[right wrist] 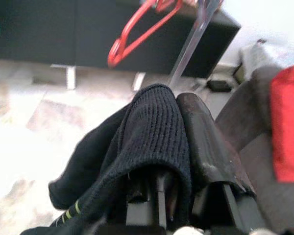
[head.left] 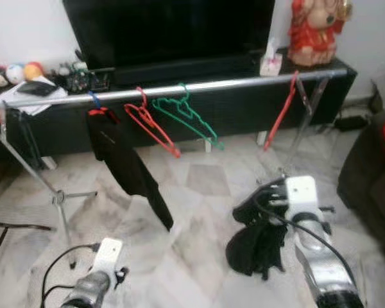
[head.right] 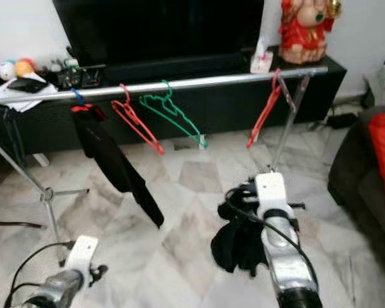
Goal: Hang hanger
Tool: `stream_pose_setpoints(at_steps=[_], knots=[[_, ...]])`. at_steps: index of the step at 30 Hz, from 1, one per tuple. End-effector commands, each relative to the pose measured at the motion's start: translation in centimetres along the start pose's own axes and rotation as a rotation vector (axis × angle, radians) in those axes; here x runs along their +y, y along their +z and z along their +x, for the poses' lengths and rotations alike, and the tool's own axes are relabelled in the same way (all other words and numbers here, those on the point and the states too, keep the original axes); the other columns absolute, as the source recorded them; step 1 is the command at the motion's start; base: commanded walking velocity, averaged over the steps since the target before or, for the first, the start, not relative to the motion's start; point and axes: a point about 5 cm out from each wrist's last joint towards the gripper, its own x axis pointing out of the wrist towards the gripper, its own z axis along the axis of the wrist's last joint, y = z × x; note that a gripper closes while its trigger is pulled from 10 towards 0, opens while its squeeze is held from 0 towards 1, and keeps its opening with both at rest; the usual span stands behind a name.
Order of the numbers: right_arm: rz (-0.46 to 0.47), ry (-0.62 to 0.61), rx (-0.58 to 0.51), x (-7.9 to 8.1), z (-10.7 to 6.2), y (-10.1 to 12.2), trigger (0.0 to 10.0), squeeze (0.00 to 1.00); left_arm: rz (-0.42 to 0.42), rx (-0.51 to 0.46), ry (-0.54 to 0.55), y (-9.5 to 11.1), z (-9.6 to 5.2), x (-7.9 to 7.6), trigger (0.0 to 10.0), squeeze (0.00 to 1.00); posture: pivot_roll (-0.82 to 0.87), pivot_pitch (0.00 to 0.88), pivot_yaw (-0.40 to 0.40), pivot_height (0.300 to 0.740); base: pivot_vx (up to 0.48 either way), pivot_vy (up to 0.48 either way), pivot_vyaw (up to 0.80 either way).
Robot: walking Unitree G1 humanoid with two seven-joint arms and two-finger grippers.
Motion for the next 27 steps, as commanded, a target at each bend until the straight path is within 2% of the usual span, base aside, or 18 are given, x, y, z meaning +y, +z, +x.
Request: stream_pose_setpoints(at_steps=[1,5,15,23,27], knots=[[0.024,0.017,-0.058,0.7,0.2,1.4,10.0,0.0,0.003,0.025,0.025,-0.7,-0.2,1.0,10.0,0.0,-0.1,0.008,0.043,0.74,0.337,0.0,0.0],[0.025,0.023,-0.055,1.0,0.2,1.2,10.0,0.0,0.007,0.024,0.028,-0.7,-0.2,1.0,10.0,0.0,-0.1,0.006,0.042,0.74,0.307,0.0,0.0],[0.026,0.027,-0.047,0.9,-0.1,0.2,10.0,0.0,0.016,0.012,0.038,-0.6,-0.2,1.0,10.0,0.0,-0.11,0.0,0.041,0.74,0.0,0.0,0.0],[0.025,0.028,-0.074,0.6,0.0,0.9,10.0,0.0,0.026,0.013,0.035,-0.6,-0.2,1.0,10.0,0.0,-0.11,0.0,0.041,0.74,0.0,0.0,0.0],[0.025,0.03,-0.084,0.7,0.1,1.2,10.0,0.0,0.031,0.014,0.036,-0.6,-0.2,1.0,10.0,0.0,-0.1,0.0,0.04,0.74,0.0,-0.339,0.0]])
